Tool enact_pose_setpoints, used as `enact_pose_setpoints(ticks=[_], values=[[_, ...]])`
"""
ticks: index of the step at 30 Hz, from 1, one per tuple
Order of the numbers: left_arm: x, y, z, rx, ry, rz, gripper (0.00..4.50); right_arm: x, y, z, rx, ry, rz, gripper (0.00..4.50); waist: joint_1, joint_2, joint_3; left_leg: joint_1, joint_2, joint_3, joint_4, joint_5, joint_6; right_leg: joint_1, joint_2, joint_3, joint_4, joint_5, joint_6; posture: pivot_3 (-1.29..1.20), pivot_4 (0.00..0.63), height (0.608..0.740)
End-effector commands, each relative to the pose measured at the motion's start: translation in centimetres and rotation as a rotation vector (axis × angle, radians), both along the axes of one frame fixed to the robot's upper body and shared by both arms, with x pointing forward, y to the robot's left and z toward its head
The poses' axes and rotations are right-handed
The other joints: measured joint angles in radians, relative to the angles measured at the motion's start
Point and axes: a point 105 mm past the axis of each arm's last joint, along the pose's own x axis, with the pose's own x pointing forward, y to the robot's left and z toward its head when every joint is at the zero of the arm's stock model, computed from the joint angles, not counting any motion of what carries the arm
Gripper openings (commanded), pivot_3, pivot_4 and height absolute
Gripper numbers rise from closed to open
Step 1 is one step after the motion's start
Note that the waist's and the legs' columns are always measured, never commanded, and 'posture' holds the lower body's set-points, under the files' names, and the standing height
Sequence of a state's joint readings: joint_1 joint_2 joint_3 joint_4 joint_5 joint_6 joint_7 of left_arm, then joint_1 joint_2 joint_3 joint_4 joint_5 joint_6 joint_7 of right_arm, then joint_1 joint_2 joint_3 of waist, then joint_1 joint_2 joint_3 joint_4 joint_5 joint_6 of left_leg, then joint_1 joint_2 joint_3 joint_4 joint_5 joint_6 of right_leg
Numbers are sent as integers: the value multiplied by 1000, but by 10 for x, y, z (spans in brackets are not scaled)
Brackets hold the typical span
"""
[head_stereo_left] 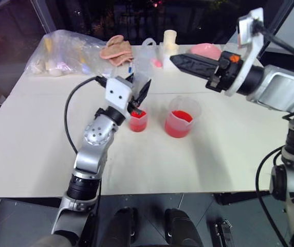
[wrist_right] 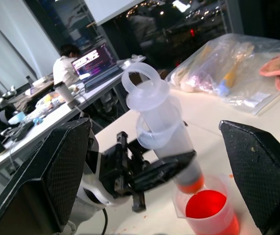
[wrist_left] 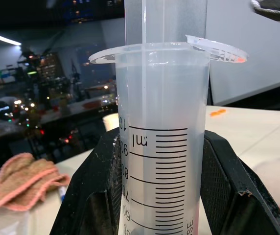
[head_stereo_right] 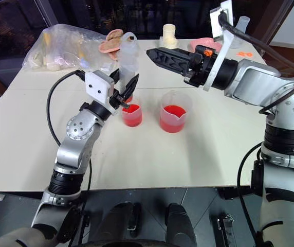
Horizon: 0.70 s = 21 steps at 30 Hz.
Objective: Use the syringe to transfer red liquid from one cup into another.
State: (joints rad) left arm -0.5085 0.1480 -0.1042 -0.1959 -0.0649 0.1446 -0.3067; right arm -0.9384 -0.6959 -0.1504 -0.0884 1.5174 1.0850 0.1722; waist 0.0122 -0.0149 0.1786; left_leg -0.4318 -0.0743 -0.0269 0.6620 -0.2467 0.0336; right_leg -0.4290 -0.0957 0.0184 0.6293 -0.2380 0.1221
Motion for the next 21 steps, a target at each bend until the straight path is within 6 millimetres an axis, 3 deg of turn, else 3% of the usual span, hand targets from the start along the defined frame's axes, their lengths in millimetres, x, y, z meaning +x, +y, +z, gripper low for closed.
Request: enact_pose_setpoints(ticks=[1,19,21], values=[[-8,-5,9,-9,-54,-13,1606,-4,12,15,25,-61,26,4330,-2,0,0,0,0,0,0,0,0,0,0,0,0,0,0,0,150,740],[-9,-14,4,-8,-29,-43,1606,-6,36,24,76,-96,69,4330,-1,0,0,0,0,0,0,0,0,-1,0,0,0,0,0,0,150,740],[-9,-14,4,-9,-29,-44,1606,-6,36,23,75,-95,71,3807,-1,0,0,0,0,0,0,0,0,-1,0,0,0,0,0,0,150,740]])
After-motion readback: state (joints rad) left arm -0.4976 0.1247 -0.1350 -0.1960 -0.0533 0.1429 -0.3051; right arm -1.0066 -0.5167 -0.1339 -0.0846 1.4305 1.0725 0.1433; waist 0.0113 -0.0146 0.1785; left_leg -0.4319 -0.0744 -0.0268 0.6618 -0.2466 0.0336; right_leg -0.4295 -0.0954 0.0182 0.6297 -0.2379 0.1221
